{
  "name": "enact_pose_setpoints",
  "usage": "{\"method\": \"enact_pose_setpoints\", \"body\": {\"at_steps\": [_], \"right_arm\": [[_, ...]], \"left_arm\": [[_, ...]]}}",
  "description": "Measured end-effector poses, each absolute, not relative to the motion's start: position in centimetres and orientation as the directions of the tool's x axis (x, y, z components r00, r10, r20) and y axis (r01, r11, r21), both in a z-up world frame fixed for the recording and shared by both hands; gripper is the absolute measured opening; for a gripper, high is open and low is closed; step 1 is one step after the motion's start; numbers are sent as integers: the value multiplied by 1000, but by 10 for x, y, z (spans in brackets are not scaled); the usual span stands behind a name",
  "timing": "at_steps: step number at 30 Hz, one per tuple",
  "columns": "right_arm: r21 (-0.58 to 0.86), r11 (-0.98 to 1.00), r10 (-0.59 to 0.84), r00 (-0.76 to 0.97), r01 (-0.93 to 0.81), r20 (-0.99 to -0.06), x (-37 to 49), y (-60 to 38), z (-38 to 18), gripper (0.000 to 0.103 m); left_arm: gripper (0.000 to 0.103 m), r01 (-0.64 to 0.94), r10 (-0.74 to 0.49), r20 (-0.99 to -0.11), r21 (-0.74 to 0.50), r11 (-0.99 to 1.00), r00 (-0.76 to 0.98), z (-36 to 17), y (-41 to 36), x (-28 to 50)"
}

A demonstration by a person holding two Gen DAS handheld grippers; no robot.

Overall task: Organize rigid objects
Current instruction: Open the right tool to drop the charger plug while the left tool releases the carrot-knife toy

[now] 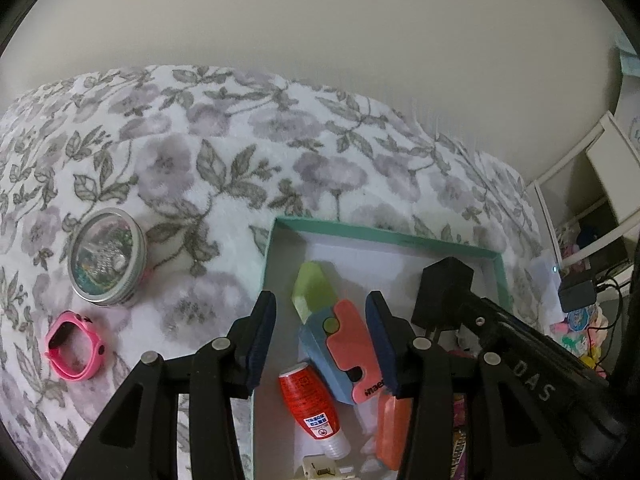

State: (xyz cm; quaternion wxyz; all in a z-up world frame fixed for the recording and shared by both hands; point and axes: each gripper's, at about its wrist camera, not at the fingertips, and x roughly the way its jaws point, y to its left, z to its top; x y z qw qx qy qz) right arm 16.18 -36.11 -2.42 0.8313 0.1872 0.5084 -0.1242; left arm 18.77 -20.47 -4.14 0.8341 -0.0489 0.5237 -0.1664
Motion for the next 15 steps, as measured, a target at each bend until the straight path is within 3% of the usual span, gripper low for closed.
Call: {"method": "enact_pose_setpoints", "body": {"at_steps": [8,10,13,15], "right_arm": [[174,909,-48,511,379,-858,158,-357,5,35],[171,909,-53,514,379,-856,158,-357,7,36],[159,912,-62,512,378,-857,159,-356,8,54],[148,917,-68,509,372,-858,159,-355,7,55]], "left_arm": [[50,175,-302,-842,-249,953,447,-26,-186,193],[59,148,-287,-841,-246,958,458,-23,-179,197],[61,113,-253,-843,-227,967,474,-21,-169,200],[62,96,-234,-845,-215,972,480,-21,-165,201]]}}
